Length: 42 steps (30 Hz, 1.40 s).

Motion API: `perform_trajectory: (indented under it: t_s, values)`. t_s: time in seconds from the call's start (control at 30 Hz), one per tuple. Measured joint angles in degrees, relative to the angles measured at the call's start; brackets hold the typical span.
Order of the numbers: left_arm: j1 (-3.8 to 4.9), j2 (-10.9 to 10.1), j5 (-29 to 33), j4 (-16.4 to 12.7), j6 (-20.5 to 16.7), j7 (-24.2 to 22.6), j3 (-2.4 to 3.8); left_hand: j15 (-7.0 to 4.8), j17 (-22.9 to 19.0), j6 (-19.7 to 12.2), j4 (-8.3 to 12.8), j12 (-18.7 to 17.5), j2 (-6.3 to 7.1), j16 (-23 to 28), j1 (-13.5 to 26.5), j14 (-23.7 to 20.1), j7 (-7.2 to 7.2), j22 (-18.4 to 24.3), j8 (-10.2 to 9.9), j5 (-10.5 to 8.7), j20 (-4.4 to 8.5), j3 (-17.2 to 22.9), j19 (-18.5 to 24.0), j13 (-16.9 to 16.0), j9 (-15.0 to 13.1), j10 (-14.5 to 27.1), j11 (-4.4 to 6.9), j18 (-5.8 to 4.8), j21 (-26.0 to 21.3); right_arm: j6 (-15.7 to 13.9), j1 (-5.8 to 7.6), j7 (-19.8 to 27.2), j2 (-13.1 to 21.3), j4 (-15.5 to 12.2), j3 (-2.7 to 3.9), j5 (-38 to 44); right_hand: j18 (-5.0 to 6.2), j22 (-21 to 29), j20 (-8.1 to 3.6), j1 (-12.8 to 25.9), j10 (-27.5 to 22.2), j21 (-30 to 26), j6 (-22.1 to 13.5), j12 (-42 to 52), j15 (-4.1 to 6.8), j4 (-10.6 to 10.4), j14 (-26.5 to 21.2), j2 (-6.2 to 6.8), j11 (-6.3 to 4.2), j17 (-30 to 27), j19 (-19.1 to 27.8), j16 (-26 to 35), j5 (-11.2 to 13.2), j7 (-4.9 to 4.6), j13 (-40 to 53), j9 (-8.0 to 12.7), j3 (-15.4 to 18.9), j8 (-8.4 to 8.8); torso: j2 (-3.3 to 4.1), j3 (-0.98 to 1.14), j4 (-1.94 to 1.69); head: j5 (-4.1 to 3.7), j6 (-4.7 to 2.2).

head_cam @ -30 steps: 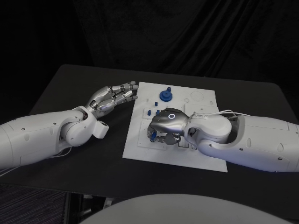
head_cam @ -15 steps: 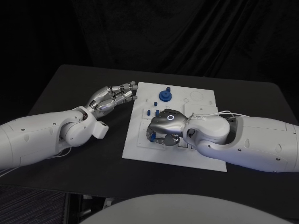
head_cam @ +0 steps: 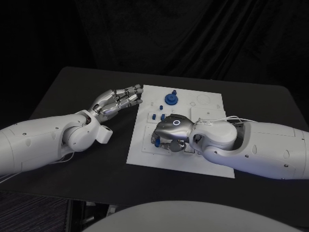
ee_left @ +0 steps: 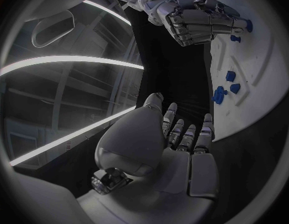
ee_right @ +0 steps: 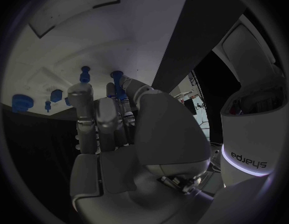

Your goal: Assemble the parts on the task board

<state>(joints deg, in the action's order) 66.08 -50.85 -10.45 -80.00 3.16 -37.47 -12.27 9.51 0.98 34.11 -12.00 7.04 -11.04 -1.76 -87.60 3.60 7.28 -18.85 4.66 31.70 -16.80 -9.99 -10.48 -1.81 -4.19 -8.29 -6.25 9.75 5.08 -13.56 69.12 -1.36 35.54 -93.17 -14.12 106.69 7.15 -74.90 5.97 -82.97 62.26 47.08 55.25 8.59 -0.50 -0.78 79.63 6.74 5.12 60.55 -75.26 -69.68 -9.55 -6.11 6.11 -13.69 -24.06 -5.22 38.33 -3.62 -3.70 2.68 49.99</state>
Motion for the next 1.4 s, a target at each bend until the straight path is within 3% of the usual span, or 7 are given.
perform_trajectory:
  t_s: [0.17,0.4,0.67,1.0,1.13,1.27,1.4]
  values:
    - [-0.05,0.0,0.0,0.1,0.0,0.0,0.0,0.0,0.0,0.0,0.0,0.0,0.0,0.0,0.0,0.0,0.0,0.0,0.0,0.0,0.0,0.0,0.0,0.0,0.0,0.1,-0.12,0.0,0.0,0.1,-0.26,0.0,0.1,0.0,-0.07,0.0,0.0,0.0,0.43,1.1,-7.0,-3.6,-6.9,-1.0,-0.01,-0.2,-2.0,1.12,1.38,-1.8,2.1,1.4,0.0,1.77,-0.3,1.6,0.2,1.52,-0.01,0.01,-0.03,-0.1,0.0]
    - [-0.15,0.0,0.0,0.1,0.1,0.1,0.0,0.0,0.0,0.0,0.0,0.0,0.0,0.0,0.0,0.0,0.0,0.1,0.0,0.0,0.0,0.0,0.0,0.0,0.0,0.2,-0.21,0.0,0.0,-0.2,-0.3,0.0,0.4,0.0,-0.07,0.0,-0.01,0.0,0.51,2.0,-13.4,-6.4,-12.4,0.7,-0.02,-1.2,-3.3,1.22,1.65,-3.1,3.4,2.1,0.0,3.53,0.9,3.3,3.7,1.52,-0.01,0.02,0.01,-0.08,0.0]
    - [-0.22,-0.1,0.0,0.1,0.1,0.1,0.0,0.0,0.0,0.0,0.0,0.0,0.0,0.0,0.0,0.0,0.0,0.1,0.0,0.0,0.0,0.0,0.0,0.0,0.0,0.2,-0.21,0.0,0.0,-3.3,-0.21,0.3,2.8,-1.7,0.03,-0.9,-0.01,0.0,0.69,2.0,-17.2,-7.3,-15.0,4.0,-0.32,-3.2,-3.6,1.22,1.77,-3.4,3.6,2.1,0.0,3.94,2.2,4.6,7.0,1.23,-0.03,0.02,0.08,0.16,0.0]
    - [-0.31,-0.5,0.0,-0.2,0.1,0.1,0.0,0.0,0.0,0.0,0.0,0.0,0.0,0.0,0.0,0.0,0.0,0.1,0.0,0.0,0.0,0.0,0.0,0.0,0.0,0.2,-0.21,0.0,0.0,-11.2,6.27,1.8,10.8,-7.6,0.4,-6.3,-0.01,0.0,0.77,0.6,-16.7,-4.3,-14.2,9.1,-0.23,-4.1,-2.4,-0.15,1.75,-1.2,2.2,0.2,0.0,3.18,3.9,5.0,7.7,1.01,-0.05,0.05,-0.01,-1.39,0.0]
    - [-0.31,-0.8,0.0,-0.5,0.1,0.1,0.0,0.0,0.0,0.0,0.0,0.0,0.0,0.0,0.0,0.0,0.0,0.1,0.0,0.0,0.0,0.0,0.0,0.0,0.0,0.2,-0.21,0.0,0.0,-14.0,8.74,2.1,15.3,-10.0,0.4,-9.7,-0.01,0.0,0.5,-2.0,-8.2,-1.9,-14.3,20.0,0.56,-3.1,-2.8,-1.01,-0.77,-1.6,1.1,0.2,0.0,4.14,9.3,5.4,6.4,1.01,-0.06,0.05,-0.01,-1.42,0.0]
    - [-0.32,-0.9,0.0,-0.7,0.1,0.1,0.0,0.0,0.0,0.0,0.0,0.0,0.0,0.0,0.0,0.0,0.0,0.1,0.0,0.0,0.0,0.0,0.0,0.0,0.0,0.2,-0.21,0.0,0.0,-14.8,9.7,2.0,19.8,-11.6,0.17,-12.7,0.0,0.0,-1.83,-1.7,-9.3,-2.9,-11.4,44.2,2.96,-5.1,-3.1,-0.8,-4.08,-3.4,1.7,2.2,0.0,3.1,27.8,5.5,6.1,-0.04,-0.04,0.0,0.04,-1.23,0.0]
    - [-0.32,-0.9,0.0,-0.9,0.0,0.1,0.0,0.0,0.0,0.0,0.0,0.0,0.0,0.0,0.0,0.0,0.0,0.0,0.0,0.0,0.0,0.0,0.0,0.0,0.0,0.2,-0.21,0.0,0.0,-14.1,9.92,1.2,24.0,-11.8,0.03,-15.0,-0.01,0.0,-2.59,0.9,5.4,1.8,-6.9,66.9,3.66,-8.6,0.9,0.1,-5.23,5.9,-0.2,-4.6,0.0,1.96,56.3,4.3,6.8,-2.06,-0.03,-0.08,0.04,-1.16,0.0]
